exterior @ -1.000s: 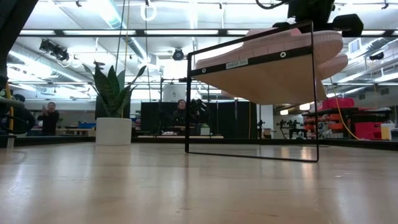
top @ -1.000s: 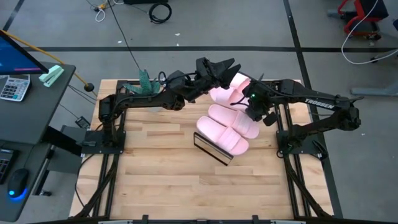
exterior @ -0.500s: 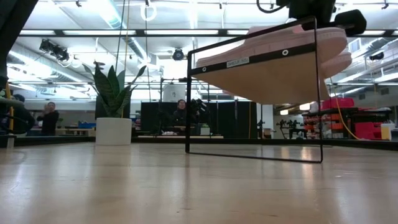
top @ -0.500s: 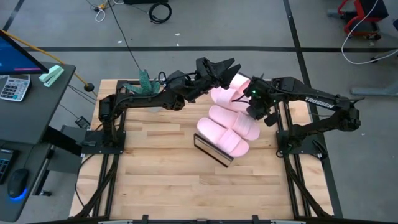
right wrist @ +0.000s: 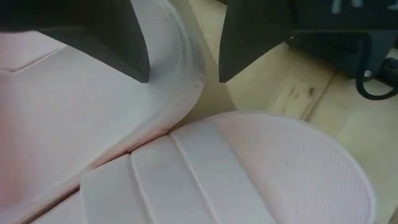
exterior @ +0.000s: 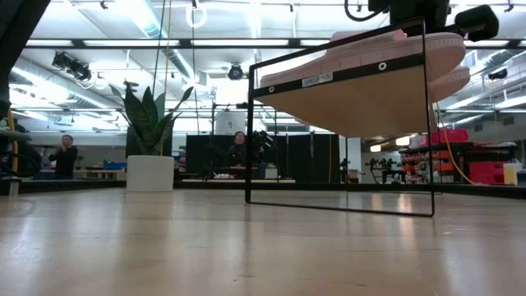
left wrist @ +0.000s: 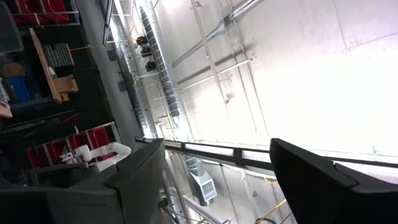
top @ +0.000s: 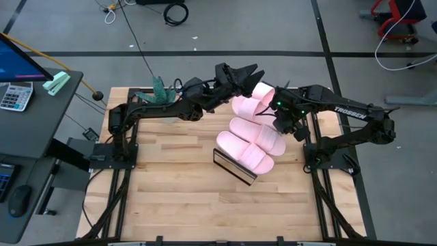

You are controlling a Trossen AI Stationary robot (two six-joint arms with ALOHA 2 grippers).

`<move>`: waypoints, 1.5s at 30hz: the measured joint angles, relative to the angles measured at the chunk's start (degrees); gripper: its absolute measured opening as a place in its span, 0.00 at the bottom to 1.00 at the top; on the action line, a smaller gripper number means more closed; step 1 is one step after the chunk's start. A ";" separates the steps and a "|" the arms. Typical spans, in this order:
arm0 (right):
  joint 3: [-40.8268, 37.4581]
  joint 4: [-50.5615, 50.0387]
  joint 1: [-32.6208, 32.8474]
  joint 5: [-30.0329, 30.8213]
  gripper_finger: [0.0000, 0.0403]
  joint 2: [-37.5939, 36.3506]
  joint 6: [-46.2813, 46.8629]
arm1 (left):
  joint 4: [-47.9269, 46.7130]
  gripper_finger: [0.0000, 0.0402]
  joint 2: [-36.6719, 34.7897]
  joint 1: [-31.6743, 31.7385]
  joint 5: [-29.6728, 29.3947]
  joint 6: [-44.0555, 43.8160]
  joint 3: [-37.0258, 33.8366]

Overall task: Pick and place slides into the shelf
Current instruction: Put the pink slide on the shelf, then return to Home Position

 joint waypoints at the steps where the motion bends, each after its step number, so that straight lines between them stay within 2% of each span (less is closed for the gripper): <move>1: -0.04 -0.27 0.00 0.06 0.50 0.00 0.64 | 0.00 0.73 0.00 0.00 0.00 0.43 0.00; 8: -0.04 -0.55 0.00 -0.58 0.53 0.00 2.56 | 0.00 0.73 0.00 0.00 -0.06 0.63 0.01; 13: 0.01 -0.73 -0.02 -2.95 0.50 0.00 3.76 | 0.00 0.73 0.00 0.00 -0.12 0.63 0.01; 26: 0.07 -5.40 0.00 -3.57 0.42 -0.02 5.75 | 0.02 0.73 0.00 0.00 -0.11 0.60 0.00; 29: 0.07 -5.44 0.00 -2.94 0.42 -0.04 5.81 | 0.04 0.73 0.00 0.00 -0.11 0.55 0.00; 33: 0.45 -5.43 0.00 1.67 0.42 -0.04 7.59 | 0.09 0.73 0.00 -0.07 -0.08 0.55 0.00; 40: 6.58 -5.99 0.00 5.98 0.40 -0.04 10.87 | 0.09 0.73 0.00 0.00 -0.02 4.66 0.01; 45: 13.81 -8.55 0.00 3.72 0.33 -1.35 16.88 | -0.07 0.73 0.00 0.00 4.06 14.35 0.01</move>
